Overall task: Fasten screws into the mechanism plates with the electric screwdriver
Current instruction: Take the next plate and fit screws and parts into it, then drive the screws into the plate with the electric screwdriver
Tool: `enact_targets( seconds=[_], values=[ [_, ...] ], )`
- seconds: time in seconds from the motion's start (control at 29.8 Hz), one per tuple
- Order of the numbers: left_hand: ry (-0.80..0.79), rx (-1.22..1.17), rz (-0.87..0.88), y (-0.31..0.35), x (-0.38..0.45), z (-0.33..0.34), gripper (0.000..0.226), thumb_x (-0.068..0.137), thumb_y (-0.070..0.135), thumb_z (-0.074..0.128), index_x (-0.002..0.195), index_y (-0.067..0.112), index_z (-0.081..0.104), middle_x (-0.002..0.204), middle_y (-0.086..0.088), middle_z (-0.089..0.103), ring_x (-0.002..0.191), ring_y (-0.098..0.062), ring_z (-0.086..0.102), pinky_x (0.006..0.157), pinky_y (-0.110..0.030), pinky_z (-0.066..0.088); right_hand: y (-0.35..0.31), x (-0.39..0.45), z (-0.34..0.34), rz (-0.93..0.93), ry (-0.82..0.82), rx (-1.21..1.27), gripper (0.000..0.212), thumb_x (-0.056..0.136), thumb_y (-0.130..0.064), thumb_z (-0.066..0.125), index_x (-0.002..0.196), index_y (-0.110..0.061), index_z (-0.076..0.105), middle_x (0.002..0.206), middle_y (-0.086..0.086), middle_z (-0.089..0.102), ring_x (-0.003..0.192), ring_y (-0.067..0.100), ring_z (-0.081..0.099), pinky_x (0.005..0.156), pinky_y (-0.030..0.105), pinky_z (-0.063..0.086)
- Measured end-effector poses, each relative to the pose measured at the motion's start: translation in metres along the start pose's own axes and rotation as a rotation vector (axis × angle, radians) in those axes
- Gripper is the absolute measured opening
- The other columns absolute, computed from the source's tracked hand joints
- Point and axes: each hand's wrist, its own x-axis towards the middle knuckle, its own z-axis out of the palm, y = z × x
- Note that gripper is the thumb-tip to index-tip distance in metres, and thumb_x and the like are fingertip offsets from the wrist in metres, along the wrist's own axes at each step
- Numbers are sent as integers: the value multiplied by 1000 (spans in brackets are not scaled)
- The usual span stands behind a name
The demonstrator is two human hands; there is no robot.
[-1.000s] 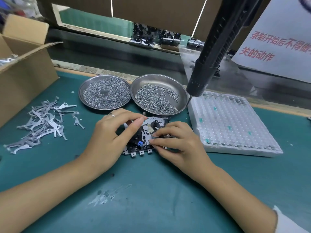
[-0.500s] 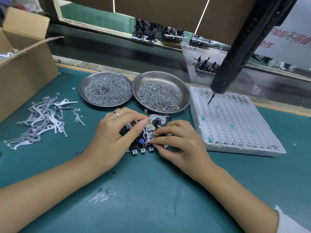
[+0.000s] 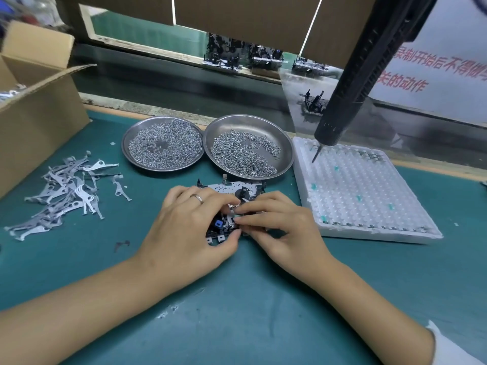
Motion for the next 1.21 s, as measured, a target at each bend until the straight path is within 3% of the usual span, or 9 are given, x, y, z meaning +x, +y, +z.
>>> enact_targets(
  seconds=[0.27,0.4,0.54,0.6,0.7,0.84,0.94,1.04,1.21],
  values=[
    [17,-102,-22,0,3,4,38,75,41,53,102,21,71,84,16,67,86,-8,55,94,-30,32,0,-1,-2,25,8,-10,17,78,1,70,91,-7,77,95,6,69,89,20,58,78,25,47],
    [26,-106,-29,-1,2,7,28,73,40,62,91,22,74,83,13,69,84,-10,56,92,-30,32,-6,2,-8,49,284,-57,23,79,4,66,99,-5,72,93,9,64,87,17,60,82,21,46],
    [48,-138,-31,-3,-1,8,28,72,43,61,87,23,74,81,15,68,84,-3,49,92,-25,30,-11,30,-32,203,648,-36,49,84,-12,67,128,-18,47,109,1,54,103,14,53,93,33,44],
    [59,-144,-22,-3,-1,8,31,73,45,56,86,24,74,80,17,67,84,-1,48,91,-24,30,-12,55,-47,303,670,19,71,83,-24,70,142,-20,31,120,1,51,112,15,52,100,38,42],
    [71,-154,-30,-4,1,10,32,72,47,54,84,26,73,80,21,65,83,0,47,90,-24,31,-15,91,-63,278,617,133,88,83,-23,70,150,-19,13,105,-4,60,90,7,61,89,28,49],
    [91,-168,-20,-2,3,11,26,69,45,58,82,28,73,79,28,59,82,2,47,89,-22,31,-19,113,-61,220,720,187,76,87,-14,65,147,-19,18,78,-25,58,74,8,61,75,35,56],
    [109,-185,-12,-2,6,11,27,69,46,57,81,28,74,78,27,60,81,2,47,89,-23,31,-26,114,-52,244,784,304,70,87,-15,64,143,-20,23,74,-14,57,67,24,60,66,46,55],
    [112,-197,-26,-3,8,10,27,68,46,58,82,29,74,77,23,65,80,0,49,89,-24,32,-35,107,-41,211,786,473,60,87,-16,66,135,-15,30,72,7,55,52,24,55,53,34,51],
    [96,-207,-38,-6,10,9,24,68,44,63,83,29,74,78,21,67,82,1,49,90,-23,31,-48,90,-23,112,635,689,24,87,-17,60,102,-22,42,58,6,49,38,21,48,42,28,43]
  ],
)
